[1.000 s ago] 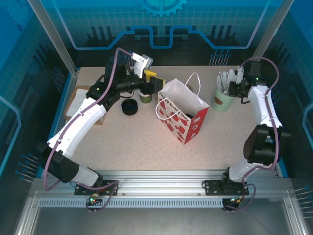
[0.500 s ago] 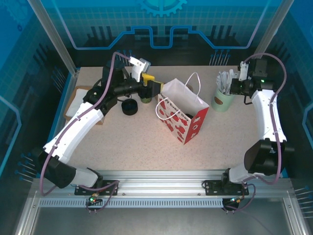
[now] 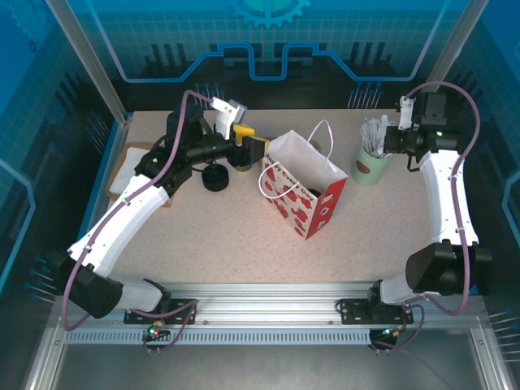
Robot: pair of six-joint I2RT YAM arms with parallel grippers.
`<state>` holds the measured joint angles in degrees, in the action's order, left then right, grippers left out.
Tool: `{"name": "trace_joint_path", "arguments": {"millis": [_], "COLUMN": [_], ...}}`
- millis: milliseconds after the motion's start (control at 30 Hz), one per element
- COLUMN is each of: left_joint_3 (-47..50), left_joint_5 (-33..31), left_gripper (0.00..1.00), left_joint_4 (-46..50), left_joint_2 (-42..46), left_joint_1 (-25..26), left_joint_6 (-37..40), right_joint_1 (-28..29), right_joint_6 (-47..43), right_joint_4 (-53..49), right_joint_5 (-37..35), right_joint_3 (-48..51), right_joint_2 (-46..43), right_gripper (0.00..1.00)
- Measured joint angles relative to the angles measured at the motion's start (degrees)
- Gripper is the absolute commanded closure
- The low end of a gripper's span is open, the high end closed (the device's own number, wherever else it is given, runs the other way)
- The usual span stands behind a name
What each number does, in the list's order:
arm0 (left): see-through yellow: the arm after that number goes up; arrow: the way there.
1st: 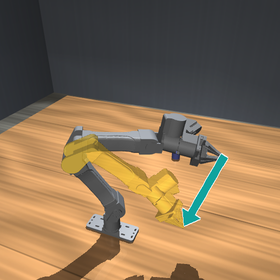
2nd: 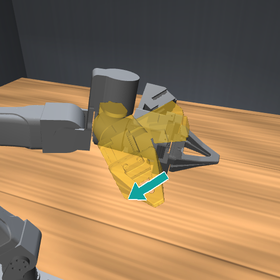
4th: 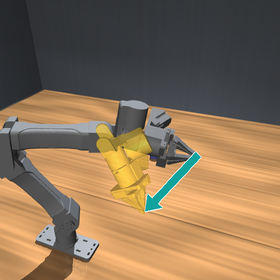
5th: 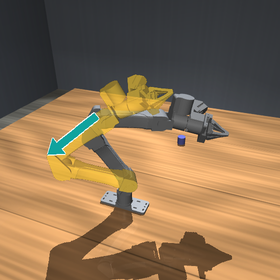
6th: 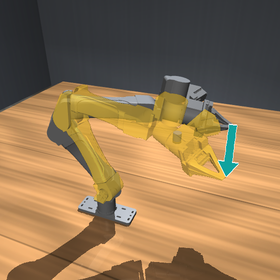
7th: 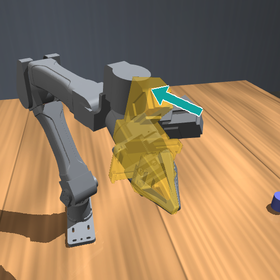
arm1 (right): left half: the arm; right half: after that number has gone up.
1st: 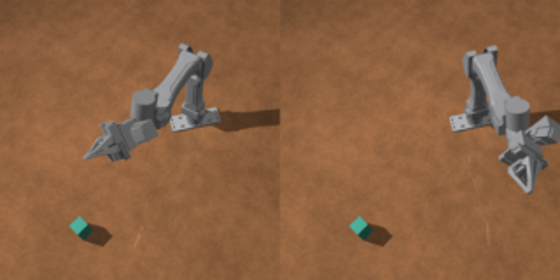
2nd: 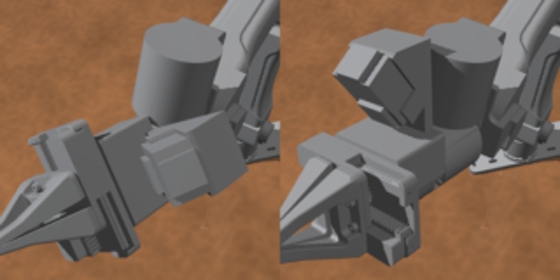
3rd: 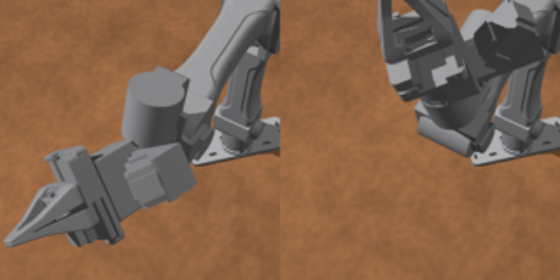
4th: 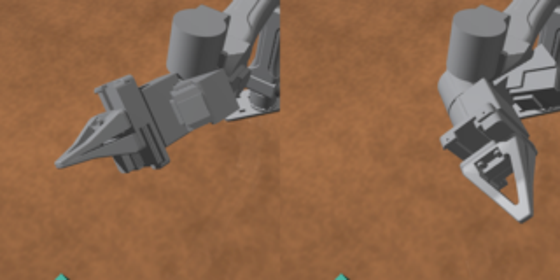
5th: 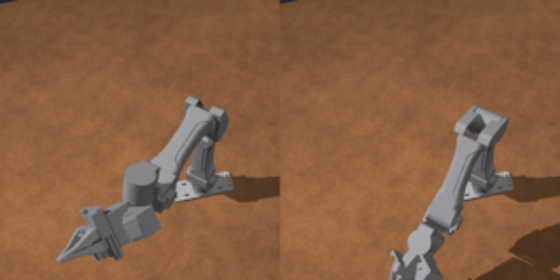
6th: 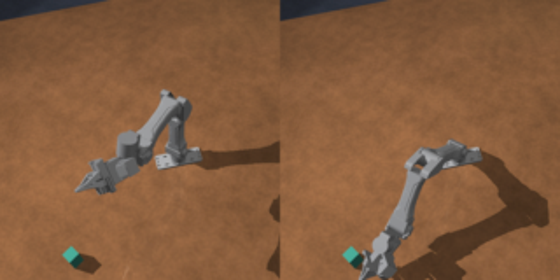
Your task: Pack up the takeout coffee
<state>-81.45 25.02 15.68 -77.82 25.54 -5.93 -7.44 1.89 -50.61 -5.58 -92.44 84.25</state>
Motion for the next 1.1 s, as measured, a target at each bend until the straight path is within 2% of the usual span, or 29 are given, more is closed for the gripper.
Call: {"name": "trace_joint_path", "arguments": {"millis": [233,567,800,900,1100], "left_joint_3": [0.22,2.89,4.02,5.09,7.32], "left_joint_5": [-0.55,-1.84,-2.75,-3.69,-7.54], "left_gripper": [0.30,0.30,0.30,0.30,0.30], "left_joint_4": [-0.07,-1.09,-1.46,-1.44,-1.22], "left_joint_2": [0.24,2.86,3.76,4.17,4.85], "left_joint_1": [0.00,0.00,0.00,0.00,0.00], "left_joint_6": [-0.02,-0.81,-1.68,-1.70,-2.03], "right_joint_1": [2.01,12.57,17.53,20.00,24.06], "right_joint_6": [-0.15,-1.42,-2.19,-2.36,-2.05], "right_joint_4": [-2.91,-8.70,-12.81,-13.86,-13.86], "right_joint_5": [-2.95,-11.17,-15.26,-14.32,-6.16], "right_joint_3": [-2.64,-13.94,-17.73,-17.97,-18.69], "right_joint_2": [-1.62,-12.48,-14.27,-15.23,-20.22], "right_gripper": [0.96,0.97,0.97,0.97,0.97]}}
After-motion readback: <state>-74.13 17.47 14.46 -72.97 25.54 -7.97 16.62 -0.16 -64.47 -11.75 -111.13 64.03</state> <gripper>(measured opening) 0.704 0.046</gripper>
